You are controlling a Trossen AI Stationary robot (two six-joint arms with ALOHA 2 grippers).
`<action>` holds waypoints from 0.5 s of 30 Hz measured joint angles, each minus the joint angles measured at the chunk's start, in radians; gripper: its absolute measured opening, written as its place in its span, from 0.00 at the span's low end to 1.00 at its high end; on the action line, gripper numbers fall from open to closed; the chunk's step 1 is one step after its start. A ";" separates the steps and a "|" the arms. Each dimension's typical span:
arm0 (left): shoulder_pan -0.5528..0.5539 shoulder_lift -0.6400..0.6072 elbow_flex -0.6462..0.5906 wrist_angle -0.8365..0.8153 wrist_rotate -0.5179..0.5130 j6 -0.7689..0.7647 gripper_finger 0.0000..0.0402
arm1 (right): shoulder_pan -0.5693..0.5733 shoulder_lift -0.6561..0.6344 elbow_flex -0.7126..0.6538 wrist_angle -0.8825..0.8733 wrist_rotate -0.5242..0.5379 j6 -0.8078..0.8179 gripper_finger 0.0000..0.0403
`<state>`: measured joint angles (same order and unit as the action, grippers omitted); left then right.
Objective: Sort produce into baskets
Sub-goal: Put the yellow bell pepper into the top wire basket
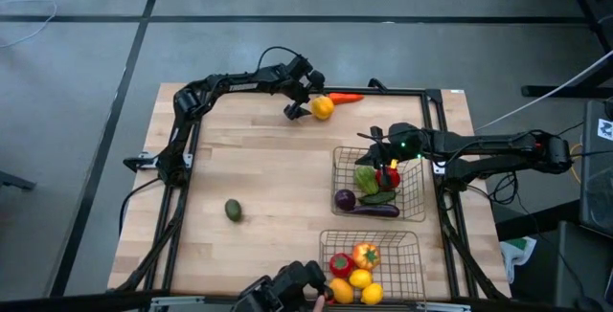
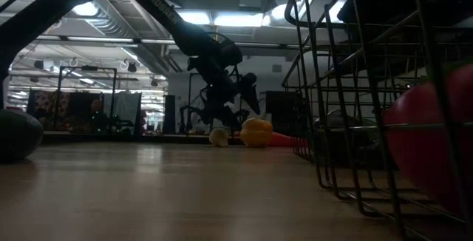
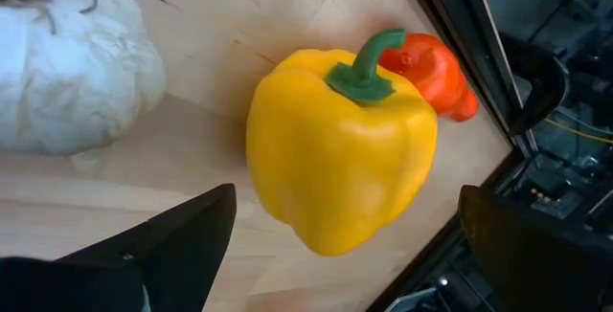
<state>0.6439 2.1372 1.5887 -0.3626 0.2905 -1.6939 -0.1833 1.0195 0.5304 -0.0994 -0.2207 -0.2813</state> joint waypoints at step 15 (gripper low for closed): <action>0.001 0.040 0.000 0.059 0.015 -0.010 0.98 | 0.000 0.000 0.000 0.002 0.000 0.000 0.00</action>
<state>0.6449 2.1773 1.5887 -0.3040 0.3054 -1.7039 -0.1833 1.0191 0.5304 -0.0974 -0.2211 -0.2813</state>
